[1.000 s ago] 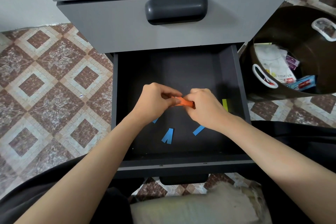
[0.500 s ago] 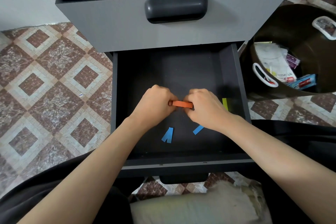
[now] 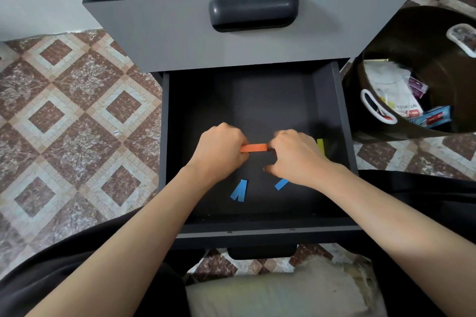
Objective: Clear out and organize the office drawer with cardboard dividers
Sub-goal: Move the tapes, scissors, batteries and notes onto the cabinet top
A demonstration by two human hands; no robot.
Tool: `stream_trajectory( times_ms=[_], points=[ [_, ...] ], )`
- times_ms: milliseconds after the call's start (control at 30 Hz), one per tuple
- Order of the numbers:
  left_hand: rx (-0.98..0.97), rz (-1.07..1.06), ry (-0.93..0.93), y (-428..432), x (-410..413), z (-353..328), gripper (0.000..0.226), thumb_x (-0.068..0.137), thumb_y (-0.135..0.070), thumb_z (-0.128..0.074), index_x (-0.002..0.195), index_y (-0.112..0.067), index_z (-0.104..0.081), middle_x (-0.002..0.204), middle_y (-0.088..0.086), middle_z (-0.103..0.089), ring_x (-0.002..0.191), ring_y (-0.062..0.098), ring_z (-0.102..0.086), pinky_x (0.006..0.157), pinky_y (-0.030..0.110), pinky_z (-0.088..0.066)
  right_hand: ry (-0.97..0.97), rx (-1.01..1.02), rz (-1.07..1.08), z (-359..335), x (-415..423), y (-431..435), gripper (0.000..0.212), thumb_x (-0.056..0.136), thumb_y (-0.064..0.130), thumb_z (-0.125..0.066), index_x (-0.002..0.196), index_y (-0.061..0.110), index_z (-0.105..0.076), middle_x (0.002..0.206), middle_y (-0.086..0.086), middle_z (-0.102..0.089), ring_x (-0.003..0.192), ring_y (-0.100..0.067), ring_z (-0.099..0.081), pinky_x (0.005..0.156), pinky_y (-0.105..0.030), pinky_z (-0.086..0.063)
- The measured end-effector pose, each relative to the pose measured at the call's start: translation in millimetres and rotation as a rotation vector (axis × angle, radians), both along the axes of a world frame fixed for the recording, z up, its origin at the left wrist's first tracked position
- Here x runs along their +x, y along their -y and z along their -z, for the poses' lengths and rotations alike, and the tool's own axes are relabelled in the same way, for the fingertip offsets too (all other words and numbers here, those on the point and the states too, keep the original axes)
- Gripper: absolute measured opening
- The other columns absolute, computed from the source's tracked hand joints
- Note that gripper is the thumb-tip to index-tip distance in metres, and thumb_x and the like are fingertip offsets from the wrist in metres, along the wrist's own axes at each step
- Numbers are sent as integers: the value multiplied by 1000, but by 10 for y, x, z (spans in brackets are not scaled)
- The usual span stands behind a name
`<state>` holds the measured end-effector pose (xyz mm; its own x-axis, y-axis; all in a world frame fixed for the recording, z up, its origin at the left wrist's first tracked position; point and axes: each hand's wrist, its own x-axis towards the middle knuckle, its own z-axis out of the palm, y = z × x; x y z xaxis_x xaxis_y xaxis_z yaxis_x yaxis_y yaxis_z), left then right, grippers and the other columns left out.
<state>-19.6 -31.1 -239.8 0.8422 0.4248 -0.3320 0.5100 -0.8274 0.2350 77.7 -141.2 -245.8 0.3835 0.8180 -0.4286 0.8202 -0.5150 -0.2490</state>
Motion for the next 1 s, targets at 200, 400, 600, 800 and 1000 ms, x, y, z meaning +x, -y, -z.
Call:
stream_trajectory(
  times_ms=[200, 400, 600, 800, 1000],
  points=[
    [-32, 5, 23, 34, 12, 7, 23, 92, -29, -52, 95, -19, -72, 88, 1, -65, 74, 13, -53, 60, 21, -32, -17, 16, -17, 5, -45, -7, 25, 85, 30, -65, 99, 10, -64, 84, -1, -52, 75, -16, -56, 64, -25, -48],
    [-39, 23, 8, 43, 18, 0, 22, 92, -29, -52, 92, -17, -70, 81, -1, -59, 73, 14, -54, 53, 18, -29, -78, 38, 7, -12, -48, -11, 25, 87, 29, -63, 106, 11, -63, 86, 1, -53, 74, -13, -54, 63, -21, -41],
    [-44, 19, 20, 14, 14, 12, 22, 91, -36, -55, 95, -22, -71, 80, -2, -57, 76, 17, -54, 62, 26, -35, -149, 261, 78, -102, -31, -20, 25, 85, 17, -65, 109, 14, -57, 102, -3, -66, 86, -18, -61, 80, -30, -53],
    [-75, 30, 40, 22, 20, 16, 32, 89, -44, -55, 95, -18, -72, 85, 2, -65, 75, 18, -56, 61, 24, -36, -188, 309, 45, -76, -48, -5, 19, 85, 15, -67, 99, 14, -54, 93, -6, -66, 79, -19, -62, 77, -32, -55],
    [-112, 15, 89, 2, 20, 8, 31, 87, -44, -59, 87, -17, -73, 77, 1, -62, 68, 15, -50, 58, 23, -33, -194, 293, 51, -62, -36, -4, 16, 87, 12, -64, 102, 10, -57, 98, -6, -65, 82, -15, -60, 77, -22, -49]
  ],
)
